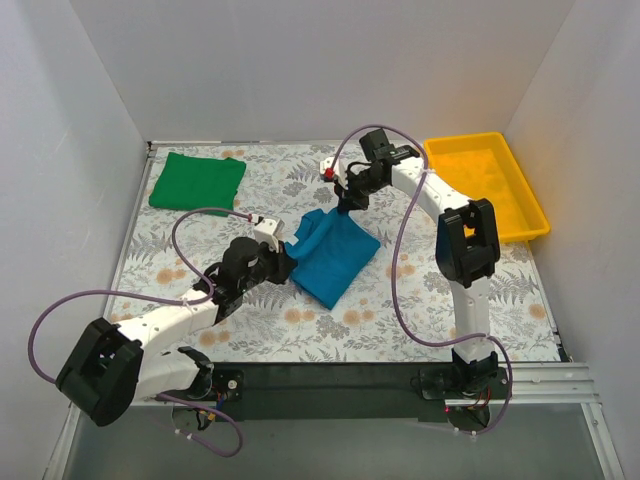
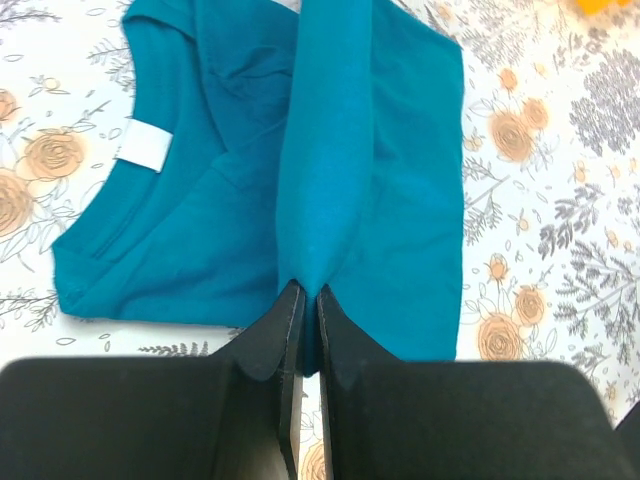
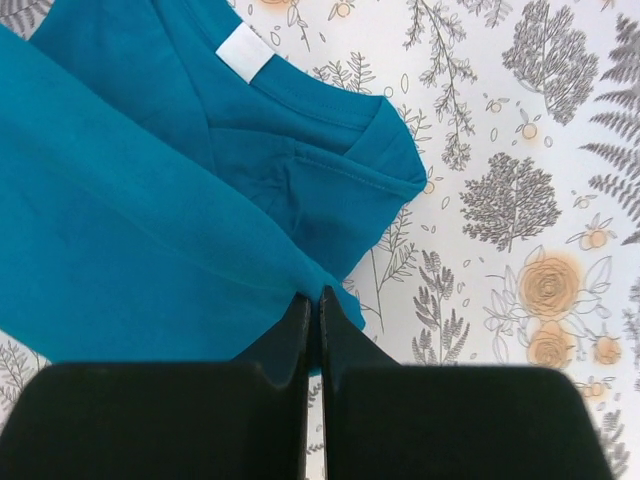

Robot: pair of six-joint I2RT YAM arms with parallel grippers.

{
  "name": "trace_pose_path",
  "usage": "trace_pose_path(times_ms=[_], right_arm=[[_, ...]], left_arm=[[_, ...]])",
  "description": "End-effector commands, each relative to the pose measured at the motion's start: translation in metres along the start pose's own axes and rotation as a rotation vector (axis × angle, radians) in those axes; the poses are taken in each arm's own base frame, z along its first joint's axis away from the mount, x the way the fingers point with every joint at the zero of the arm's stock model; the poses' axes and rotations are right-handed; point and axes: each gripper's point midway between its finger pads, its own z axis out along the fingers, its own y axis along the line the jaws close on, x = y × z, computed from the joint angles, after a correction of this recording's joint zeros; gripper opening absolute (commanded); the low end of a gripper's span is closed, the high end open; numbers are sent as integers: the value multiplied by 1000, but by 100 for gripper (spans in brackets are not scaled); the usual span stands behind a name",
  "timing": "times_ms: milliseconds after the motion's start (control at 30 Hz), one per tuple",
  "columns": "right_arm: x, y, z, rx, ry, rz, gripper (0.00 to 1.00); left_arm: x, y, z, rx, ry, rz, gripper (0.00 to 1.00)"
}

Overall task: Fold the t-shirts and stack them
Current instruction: Fold the tshirt

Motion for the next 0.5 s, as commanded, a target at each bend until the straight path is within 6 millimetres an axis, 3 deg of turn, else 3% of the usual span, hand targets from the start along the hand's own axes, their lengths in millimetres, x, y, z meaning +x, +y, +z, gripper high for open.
trace_pose_path(times_ms=[0, 467], right_arm=[[-20, -16, 4, 61, -23, 21, 1], [-29, -43, 36, 170, -35, 91, 1]], left_arm=[[-24, 8, 2, -37, -69, -44, 0], [-28, 41, 12, -131, -69, -113, 0]])
